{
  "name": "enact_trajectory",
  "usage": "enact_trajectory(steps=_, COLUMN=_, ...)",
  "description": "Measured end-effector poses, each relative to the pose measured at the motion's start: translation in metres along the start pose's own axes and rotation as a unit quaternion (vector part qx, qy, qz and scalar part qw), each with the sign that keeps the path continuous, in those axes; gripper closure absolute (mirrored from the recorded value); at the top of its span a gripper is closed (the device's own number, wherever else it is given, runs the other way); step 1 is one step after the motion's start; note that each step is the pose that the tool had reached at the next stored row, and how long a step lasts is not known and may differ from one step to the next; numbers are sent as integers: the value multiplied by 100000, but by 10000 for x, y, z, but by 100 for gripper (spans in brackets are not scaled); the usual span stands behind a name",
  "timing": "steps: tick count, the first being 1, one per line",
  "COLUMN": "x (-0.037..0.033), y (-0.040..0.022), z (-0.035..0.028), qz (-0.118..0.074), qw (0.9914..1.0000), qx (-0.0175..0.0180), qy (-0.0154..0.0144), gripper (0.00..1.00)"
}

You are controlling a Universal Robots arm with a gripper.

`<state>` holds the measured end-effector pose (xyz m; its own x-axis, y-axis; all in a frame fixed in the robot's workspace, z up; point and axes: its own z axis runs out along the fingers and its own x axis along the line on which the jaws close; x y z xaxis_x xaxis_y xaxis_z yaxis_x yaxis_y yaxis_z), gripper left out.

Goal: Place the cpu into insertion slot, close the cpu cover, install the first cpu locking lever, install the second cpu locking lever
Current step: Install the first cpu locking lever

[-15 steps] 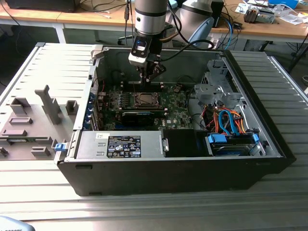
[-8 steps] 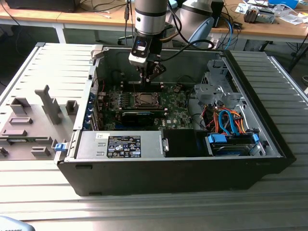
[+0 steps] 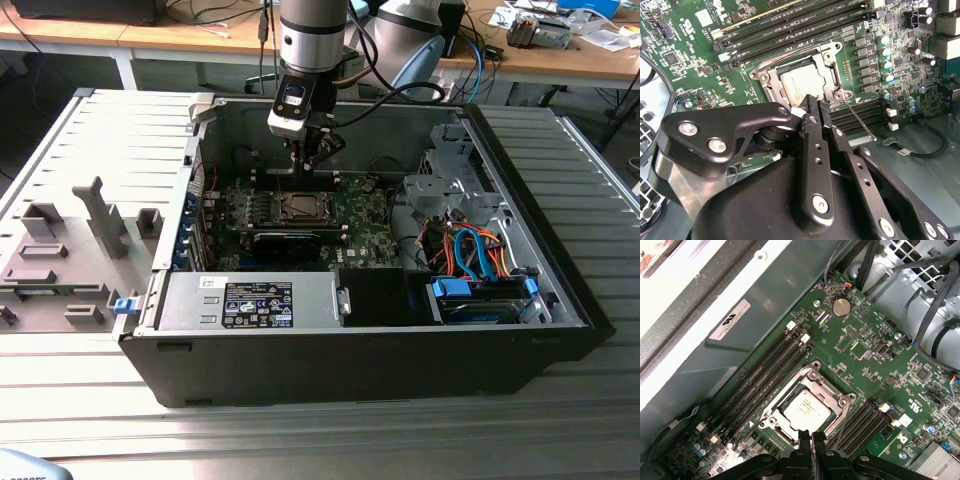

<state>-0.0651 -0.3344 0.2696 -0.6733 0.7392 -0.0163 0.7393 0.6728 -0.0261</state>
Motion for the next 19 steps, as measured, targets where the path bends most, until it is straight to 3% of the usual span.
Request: enact_trajectory(steps=19, x=0, y=0, z=0, qz=-339, qw=99999, qx=-8, qy=-8, gripper=84)
